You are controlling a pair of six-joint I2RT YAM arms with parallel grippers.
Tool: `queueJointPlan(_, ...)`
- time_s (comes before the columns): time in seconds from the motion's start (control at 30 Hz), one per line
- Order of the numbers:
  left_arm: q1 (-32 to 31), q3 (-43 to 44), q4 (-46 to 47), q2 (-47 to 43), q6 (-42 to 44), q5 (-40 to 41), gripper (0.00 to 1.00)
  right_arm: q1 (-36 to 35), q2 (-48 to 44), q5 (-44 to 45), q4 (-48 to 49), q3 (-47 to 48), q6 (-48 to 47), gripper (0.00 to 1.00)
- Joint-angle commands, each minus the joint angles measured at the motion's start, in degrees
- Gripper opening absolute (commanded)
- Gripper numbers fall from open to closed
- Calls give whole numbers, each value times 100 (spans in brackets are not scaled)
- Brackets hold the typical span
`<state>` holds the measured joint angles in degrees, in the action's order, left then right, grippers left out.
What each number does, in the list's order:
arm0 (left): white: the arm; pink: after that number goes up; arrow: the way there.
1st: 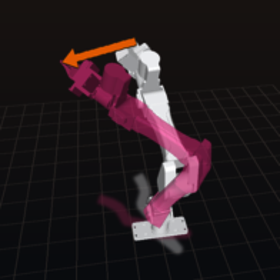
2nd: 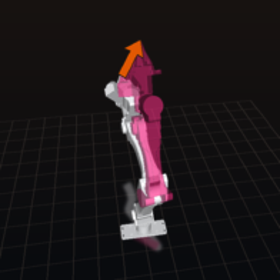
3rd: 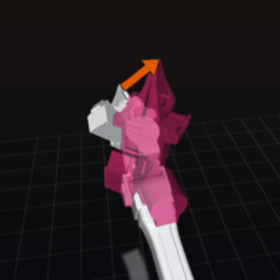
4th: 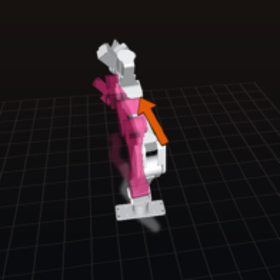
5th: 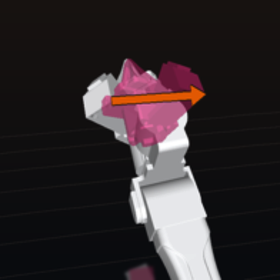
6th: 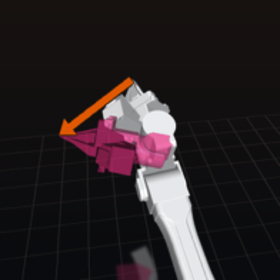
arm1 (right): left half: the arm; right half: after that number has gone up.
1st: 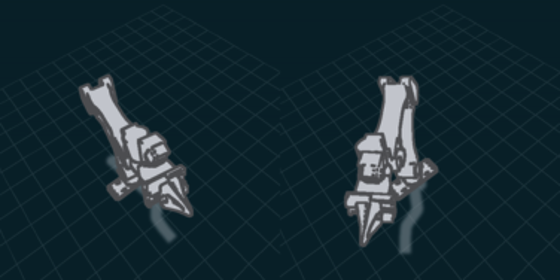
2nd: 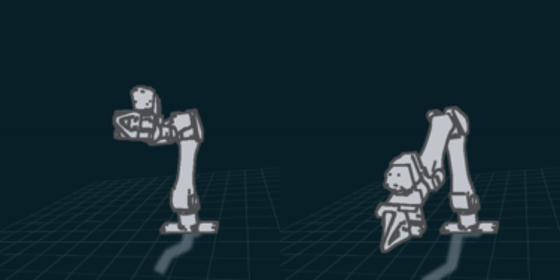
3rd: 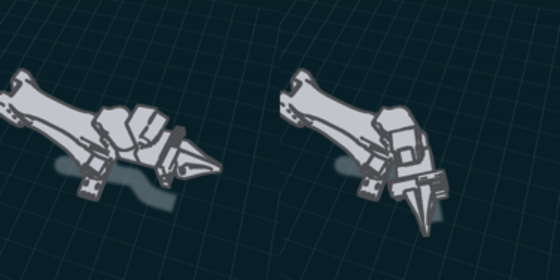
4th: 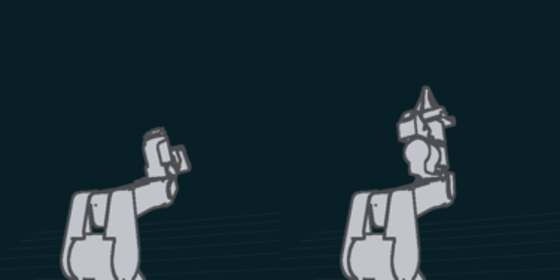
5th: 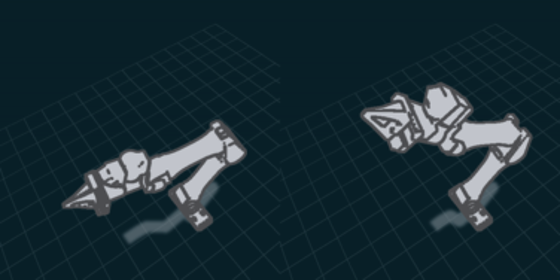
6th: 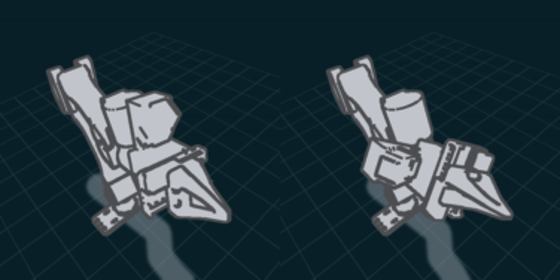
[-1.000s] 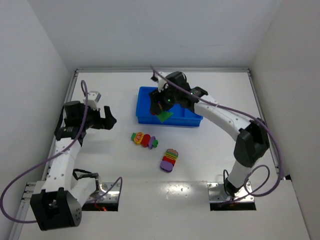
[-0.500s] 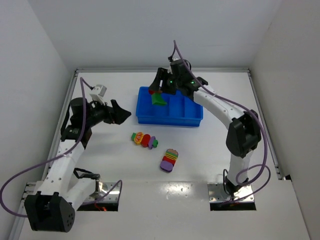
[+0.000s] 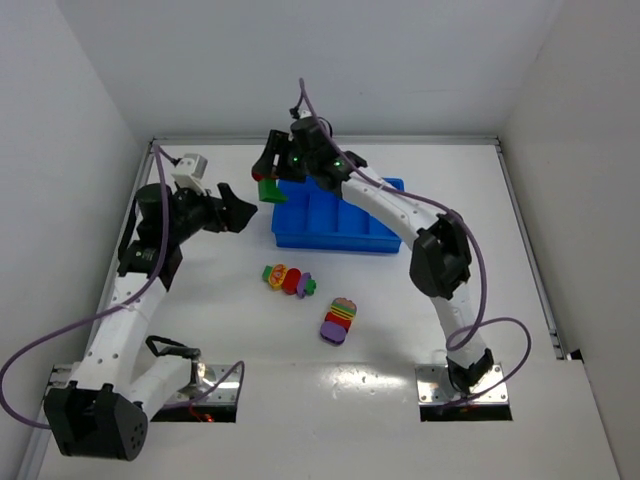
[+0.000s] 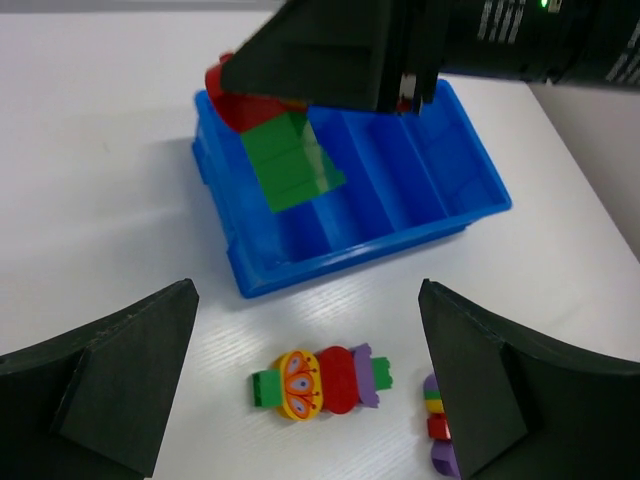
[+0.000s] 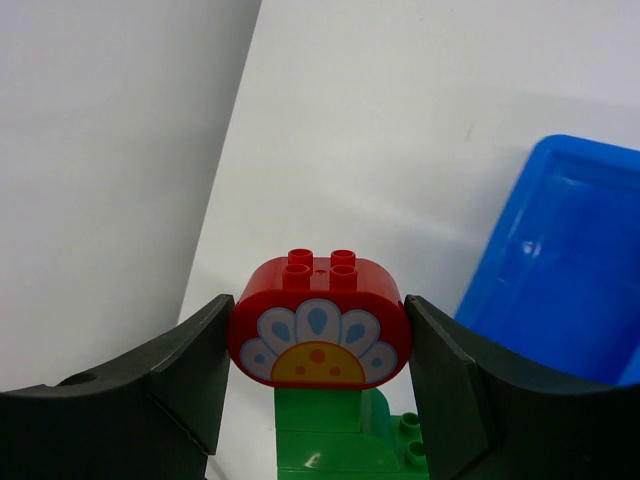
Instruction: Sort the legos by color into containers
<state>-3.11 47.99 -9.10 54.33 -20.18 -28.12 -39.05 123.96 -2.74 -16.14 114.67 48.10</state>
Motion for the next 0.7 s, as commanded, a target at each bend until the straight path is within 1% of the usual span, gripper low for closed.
queueJointPlan(0.0, 266, 290, -240, 52, 260, 342, 100, -234, 233, 90, 322, 537, 156, 0)
queueJointPlan(0.13, 320, 413, -469, 279, 436, 281, 100, -358, 584, 90, 384, 924, 156, 0)
queueJointPlan(0.23, 582, 484, -672, 386, 436, 342, 100, -419, 804, 90, 462, 1311, 156, 0)
queueJointPlan(0.27, 680, 484, -741, 534, 436, 229, 100, -472, 857, 90, 463, 1364, 156, 0)
queueJointPlan(0.4, 1146, 607, -961, 894, 436, -780, 100, -472, 1007, -51, 699, 1479, 218, 0)
queueJointPlan(0.47, 1330, 607, -962, 965, 436, -940, 100, -525, 1060, -104, 752, 1479, 270, 0)
queueJointPlan(0.57, 1445, 607, -892, 966, 638, -1239, 96, -525, 1060, -156, 805, 1479, 270, 0)
queueJointPlan(0.67, 1506, 607, -786, 1027, 691, -1468, 89, -525, 1113, -218, 806, 1479, 323, 0)
